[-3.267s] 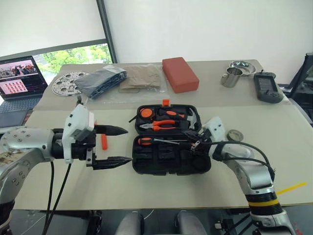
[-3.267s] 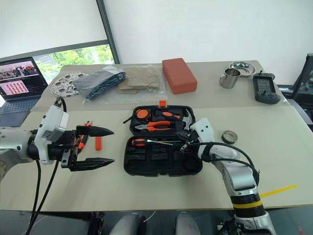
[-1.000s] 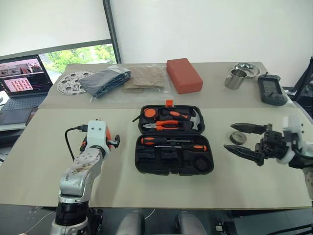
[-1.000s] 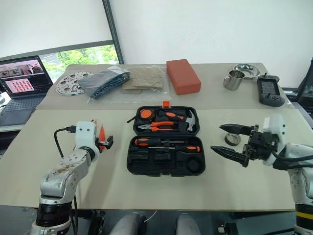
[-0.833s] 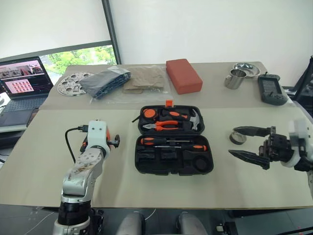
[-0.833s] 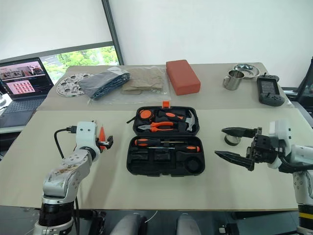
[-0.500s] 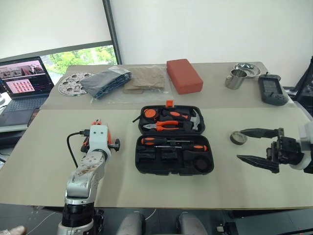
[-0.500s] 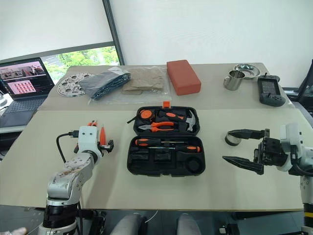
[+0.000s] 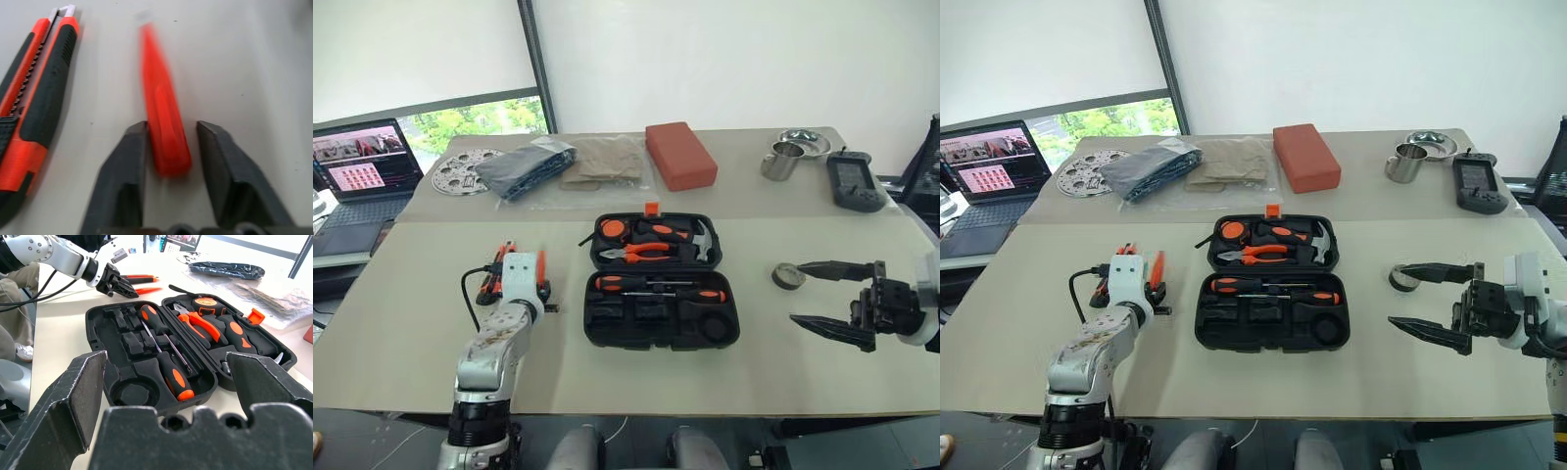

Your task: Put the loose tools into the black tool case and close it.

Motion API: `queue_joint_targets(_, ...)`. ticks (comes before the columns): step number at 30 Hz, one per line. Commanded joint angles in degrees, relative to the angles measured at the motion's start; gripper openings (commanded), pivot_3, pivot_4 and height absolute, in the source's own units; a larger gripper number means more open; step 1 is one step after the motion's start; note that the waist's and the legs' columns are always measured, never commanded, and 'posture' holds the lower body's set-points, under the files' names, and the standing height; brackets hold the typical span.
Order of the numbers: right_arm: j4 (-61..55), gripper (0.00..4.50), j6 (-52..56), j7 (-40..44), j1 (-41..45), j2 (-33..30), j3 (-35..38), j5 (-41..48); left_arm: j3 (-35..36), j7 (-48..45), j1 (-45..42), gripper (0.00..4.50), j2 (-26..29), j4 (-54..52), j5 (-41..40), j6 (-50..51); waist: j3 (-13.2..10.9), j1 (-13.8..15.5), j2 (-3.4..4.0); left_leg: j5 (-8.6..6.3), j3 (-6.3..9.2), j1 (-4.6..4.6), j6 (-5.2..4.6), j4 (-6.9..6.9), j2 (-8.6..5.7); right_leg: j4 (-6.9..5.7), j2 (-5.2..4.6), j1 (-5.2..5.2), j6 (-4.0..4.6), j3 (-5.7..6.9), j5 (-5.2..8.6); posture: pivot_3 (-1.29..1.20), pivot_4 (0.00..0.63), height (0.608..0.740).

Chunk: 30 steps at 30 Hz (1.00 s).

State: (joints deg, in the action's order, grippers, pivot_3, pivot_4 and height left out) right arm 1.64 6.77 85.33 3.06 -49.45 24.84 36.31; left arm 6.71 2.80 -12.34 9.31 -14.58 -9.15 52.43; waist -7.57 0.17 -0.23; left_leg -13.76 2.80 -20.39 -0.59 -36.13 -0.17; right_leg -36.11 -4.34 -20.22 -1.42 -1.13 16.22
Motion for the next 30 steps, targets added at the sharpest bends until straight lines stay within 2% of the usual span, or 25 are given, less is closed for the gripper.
queue_joint_targets(1, -1.9, 4.50, -1.2, -0.8, -0.3, -1.0, 3.0, 1.0, 4.7, 2.9, -0.3, 0.46, -2.3, 1.4, -0.1, -1.1, 0.0, 0.0, 0.00, 0.00, 0.00, 0.01, 0.00, 0.01, 0.00, -0.01, 0.00, 0.00, 0.00, -0.01, 0.00, 0.00, 0.150, 0.707)
queue_joint_targets(4, -2.0, 4.50, -1.2, -1.2, -0.6, -1.2, 3.7, 0.9, 5.4, 2.5, -1.6, 0.46, -2.6, 1.7, 0.7, -8.2, 0.0, -0.1, -0.05, 0.00, 0.00, 0.03, 0.01, 0.03, 0.01, 0.00, -0.01, 0.02, 0.01, -0.03, -0.01, 0.00, 0.150, 0.707)
queue_joint_targets(8, -2.6, 4.50, -0.2, -2.1, -1.3, -1.3, 4.7, 1.6, 3.3, -7.6, -3.2, 0.46, 1.0, 0.5, -1.6, -20.5, -0.1, 0.2, -0.16, 0.04, -0.01, -0.06, 0.10, 0.04, 0.01, 0.03, -0.02, -0.05, 0.27, -0.01, -0.16, 0.00, 0.150, 0.707)
queue_joint_targets(10, -2.8, 4.50, -0.1, -2.3, -1.7, -1.4, 5.1, 1.7, 0.8, -18.5, -3.6, 0.46, 5.2, -0.4, -3.9, -26.4, -0.1, 0.4, -0.15, 0.19, -0.14, -0.08, 0.87, 0.13, 0.01, 0.07, -0.03, -0.06, 0.28, 0.07, -0.17, 0.00, 0.150, 0.707)
queue_joint_targets(14, -2.8, 4.50, -0.1, -2.3, -2.6, -1.6, 5.8, 1.9, -4.8, -40.7, -3.9, 0.46, 14.7, -1.6, -9.1, -33.5, -0.1, 0.5, -0.10, 0.18, -0.35, -0.13, 0.91, 0.18, 0.02, 0.20, -0.05, -0.05, 0.26, 0.11, -0.16, 0.00, 0.150, 0.707)
queue_joint_targets(16, -2.7, 4.50, -0.3, -2.0, -3.2, -1.6, 6.2, 2.0, -10.1, -53.6, -4.4, 0.46, 22.3, -1.0, -8.3, -37.7, -0.1, 0.4, -0.08, 0.17, -0.38, -0.13, 0.92, 0.21, 0.03, 0.24, -0.07, -0.06, 0.25, 0.10, -0.15, 0.00, 0.150, 0.707)
queue_joint_targets(18, -2.5, 4.50, -0.6, -1.5, -4.0, -1.4, 6.7, 2.3, -14.1, -62.9, -6.3, 0.46, 27.4, 0.5, -8.2, -39.8, -0.1, 0.4, -0.05, 0.17, -0.40, -0.14, 0.92, 0.25, 0.03, 0.27, -0.02, -0.07, 0.26, 0.10, -0.13, 0.00, 0.150, 0.707)
queue_joint_targets(23, -2.8, 4.50, -0.6, -0.8, -5.8, -1.0, 8.0, 3.1, -21.1, -72.0, -12.1, 0.46, 32.3, 5.7, -3.2, -43.6, -0.1, 0.3, -0.05, 0.17, -0.44, -0.14, 0.89, 0.25, 0.07, 0.26, 0.01, -0.09, 0.16, 0.09, -0.04, 0.00, 0.150, 0.707)
queue_joint_targets(25, -3.3, 4.50, -0.7, -0.9, -6.7, -0.6, 8.5, 3.3, -25.3, -72.8, -15.4, 0.46, 33.9, 9.8, 3.8, -46.7, -0.1, 0.3, -0.05, 0.16, -0.43, -0.14, 0.88, 0.26, 0.08, 0.26, 0.02, -0.09, -0.12, 0.09, 0.12, 0.00, 0.150, 0.707)
queue_joint_targets(30, -4.8, 4.50, -1.1, -1.4, -8.9, 0.5, 9.9, 3.7, -29.6, -71.3, -21.1, 0.46, 31.4, 13.6, 10.0, -43.5, -0.2, 0.2, -0.09, 0.16, -0.39, -0.26, 0.85, 0.25, 0.06, 0.26, 0.03, -0.13, -0.18, 0.11, 0.15, 0.00, 0.150, 0.707)
